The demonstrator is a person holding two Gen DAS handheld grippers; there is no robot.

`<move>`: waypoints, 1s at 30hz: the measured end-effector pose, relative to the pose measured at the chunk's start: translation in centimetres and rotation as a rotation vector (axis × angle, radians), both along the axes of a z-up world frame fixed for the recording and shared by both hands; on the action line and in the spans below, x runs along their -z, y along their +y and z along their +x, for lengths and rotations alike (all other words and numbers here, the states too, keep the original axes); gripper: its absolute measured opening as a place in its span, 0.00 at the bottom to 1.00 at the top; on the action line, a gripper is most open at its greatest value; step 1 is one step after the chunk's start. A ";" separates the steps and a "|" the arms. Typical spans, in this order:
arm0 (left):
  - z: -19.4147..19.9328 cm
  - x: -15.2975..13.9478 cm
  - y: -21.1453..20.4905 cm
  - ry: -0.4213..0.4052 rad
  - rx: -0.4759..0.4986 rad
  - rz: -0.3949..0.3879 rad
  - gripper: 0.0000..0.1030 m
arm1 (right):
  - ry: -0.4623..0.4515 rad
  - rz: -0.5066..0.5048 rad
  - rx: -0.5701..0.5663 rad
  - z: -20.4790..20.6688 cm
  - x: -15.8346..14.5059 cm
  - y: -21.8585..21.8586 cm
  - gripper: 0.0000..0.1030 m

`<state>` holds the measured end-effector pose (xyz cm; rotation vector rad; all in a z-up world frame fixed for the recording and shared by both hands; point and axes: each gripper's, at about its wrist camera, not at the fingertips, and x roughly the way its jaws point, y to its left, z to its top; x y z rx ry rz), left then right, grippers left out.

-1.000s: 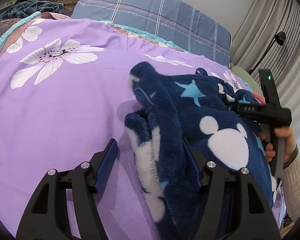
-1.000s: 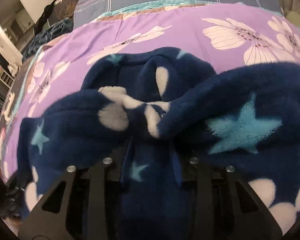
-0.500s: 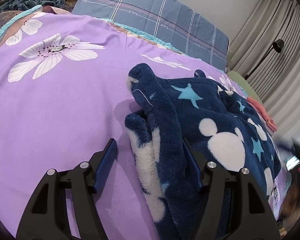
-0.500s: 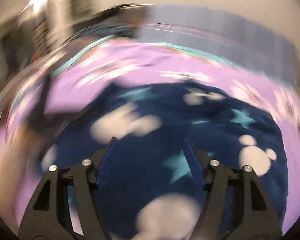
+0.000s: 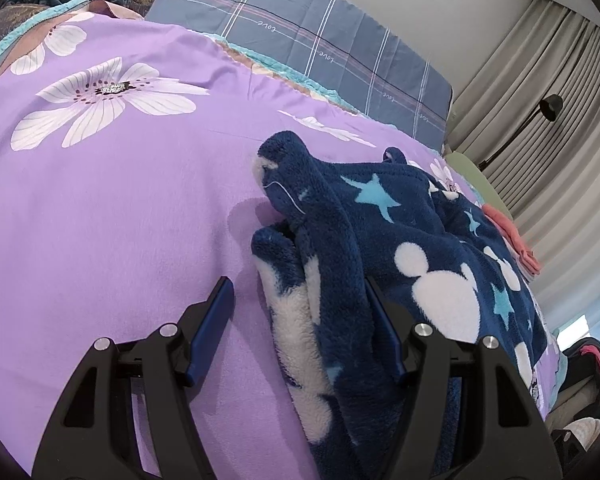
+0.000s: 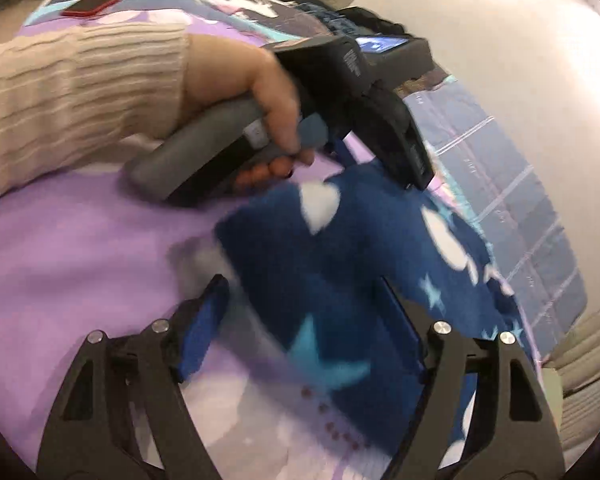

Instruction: Fold small clothes

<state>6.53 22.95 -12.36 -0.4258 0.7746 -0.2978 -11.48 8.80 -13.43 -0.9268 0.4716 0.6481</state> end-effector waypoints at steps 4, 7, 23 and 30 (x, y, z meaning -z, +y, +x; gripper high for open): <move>0.0 0.1 0.5 0.000 0.000 -0.030 0.64 | -0.101 -0.018 0.011 -0.1 0.5 1.8 0.60; 0.3 0.2 1.0 0.005 -0.008 -0.093 0.63 | -0.104 -0.031 0.012 0.1 1.1 2.2 0.31; 1.6 -12.0 -7.7 -0.162 0.106 -0.104 0.29 | 0.104 0.572 0.212 4.2 -11.7 -9.6 0.17; 4.6 -17.0 -19.5 -0.193 0.232 0.068 0.28 | 0.227 0.894 0.379 7.4 -14.3 -21.3 0.16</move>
